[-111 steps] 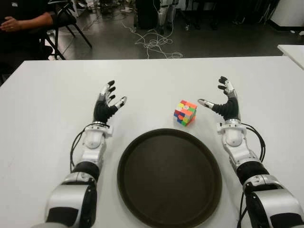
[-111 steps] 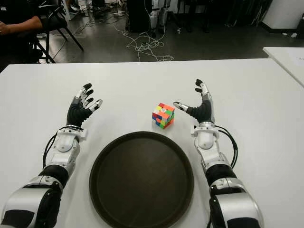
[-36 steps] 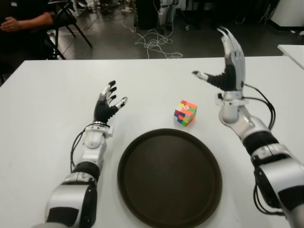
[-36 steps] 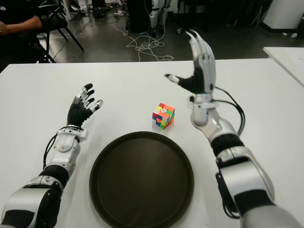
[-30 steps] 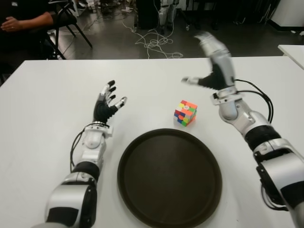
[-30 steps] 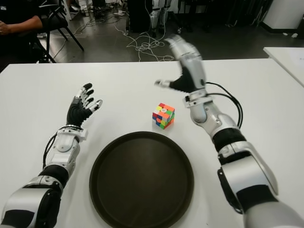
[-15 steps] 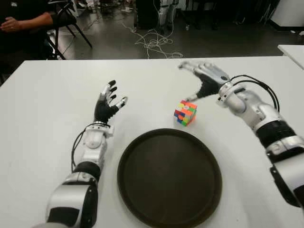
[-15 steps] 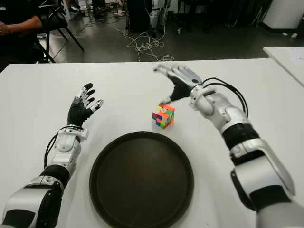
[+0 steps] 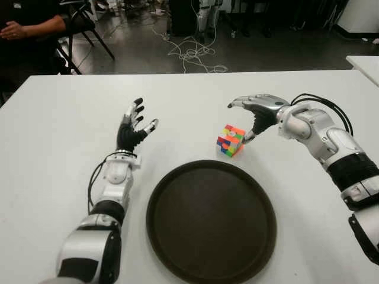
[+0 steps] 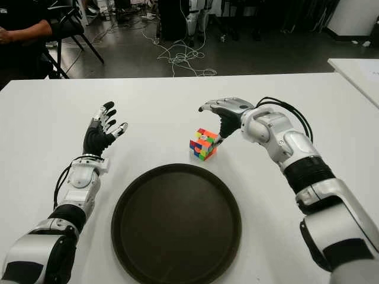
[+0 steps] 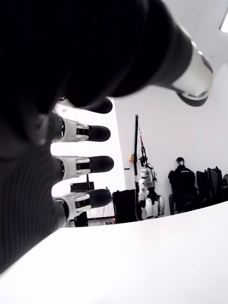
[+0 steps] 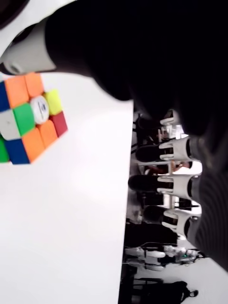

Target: Pick up the Rubik's Cube and put it in the plate

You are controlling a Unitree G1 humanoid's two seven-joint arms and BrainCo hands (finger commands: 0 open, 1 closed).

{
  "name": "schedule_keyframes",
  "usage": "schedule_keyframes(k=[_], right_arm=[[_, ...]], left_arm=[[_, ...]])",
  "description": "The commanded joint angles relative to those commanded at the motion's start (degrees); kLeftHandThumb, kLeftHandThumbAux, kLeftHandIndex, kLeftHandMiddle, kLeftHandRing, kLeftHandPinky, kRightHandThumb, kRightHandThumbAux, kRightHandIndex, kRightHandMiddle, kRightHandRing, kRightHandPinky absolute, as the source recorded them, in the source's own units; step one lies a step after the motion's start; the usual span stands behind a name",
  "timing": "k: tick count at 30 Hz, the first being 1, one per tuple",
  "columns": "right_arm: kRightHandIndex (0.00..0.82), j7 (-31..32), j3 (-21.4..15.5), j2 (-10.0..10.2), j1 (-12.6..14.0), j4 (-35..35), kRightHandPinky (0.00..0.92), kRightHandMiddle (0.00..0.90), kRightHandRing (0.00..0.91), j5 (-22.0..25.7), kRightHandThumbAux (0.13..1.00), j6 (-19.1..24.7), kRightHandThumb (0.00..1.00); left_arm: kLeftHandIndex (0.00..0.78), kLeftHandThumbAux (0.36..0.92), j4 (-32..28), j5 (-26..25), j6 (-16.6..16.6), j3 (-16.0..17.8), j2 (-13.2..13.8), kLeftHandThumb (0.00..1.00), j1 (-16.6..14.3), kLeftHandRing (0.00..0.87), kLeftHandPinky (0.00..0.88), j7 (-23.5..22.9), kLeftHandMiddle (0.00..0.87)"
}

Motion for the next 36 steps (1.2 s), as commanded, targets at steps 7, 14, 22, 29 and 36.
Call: schedule_keyframes(k=[7, 14, 22, 29, 36], right_arm=[[0.090, 2.11, -0.01, -0.08, 0.05, -0.81, 0.114, 0.116, 0.119, 0.20, 0.782, 0.64, 0.000], [0.088, 2.24, 0.04, 0.16, 0.10, -0.41, 0.115, 0.119, 0.123, -0.02, 0.793, 0.83, 0.000], [0.101, 1.97, 0.30, 0.57, -0.16, 1.31, 0.129, 0.127, 0.128, 0.35, 0.802, -0.11, 0.000], [0.105, 2.19, 0.45, 0.66, -0.30, 1.83, 0.133, 0.130, 0.131, 0.26, 0.802, -0.78, 0.000], [0.107, 2.10, 0.60, 1.05, -0.39, 2.45, 0.133, 0.129, 0.131, 0.13, 0.807, -0.76, 0.000]], left_arm=[[0.047, 0.827, 0.15, -0.07, -0.31, 0.04, 0.02, 0.002, -0.01, 0.060, 0.052, -0.12, 0.091], [0.047, 0.826, 0.23, -0.42, -0.23, 0.20, 0.02, 0.000, -0.03, 0.056, 0.049, -0.67, 0.089], [0.047, 0.820, 0.34, -0.31, -0.55, 0.12, 0.08, 0.000, -0.06, 0.062, 0.055, -0.78, 0.092], [0.043, 0.820, 0.33, 0.10, -0.66, -0.08, 0.19, 0.000, -0.07, 0.062, 0.054, -0.29, 0.089], [0.045, 0.815, 0.43, 0.28, -0.65, -0.19, 0.24, 0.000, -0.12, 0.064, 0.056, -0.01, 0.092]])
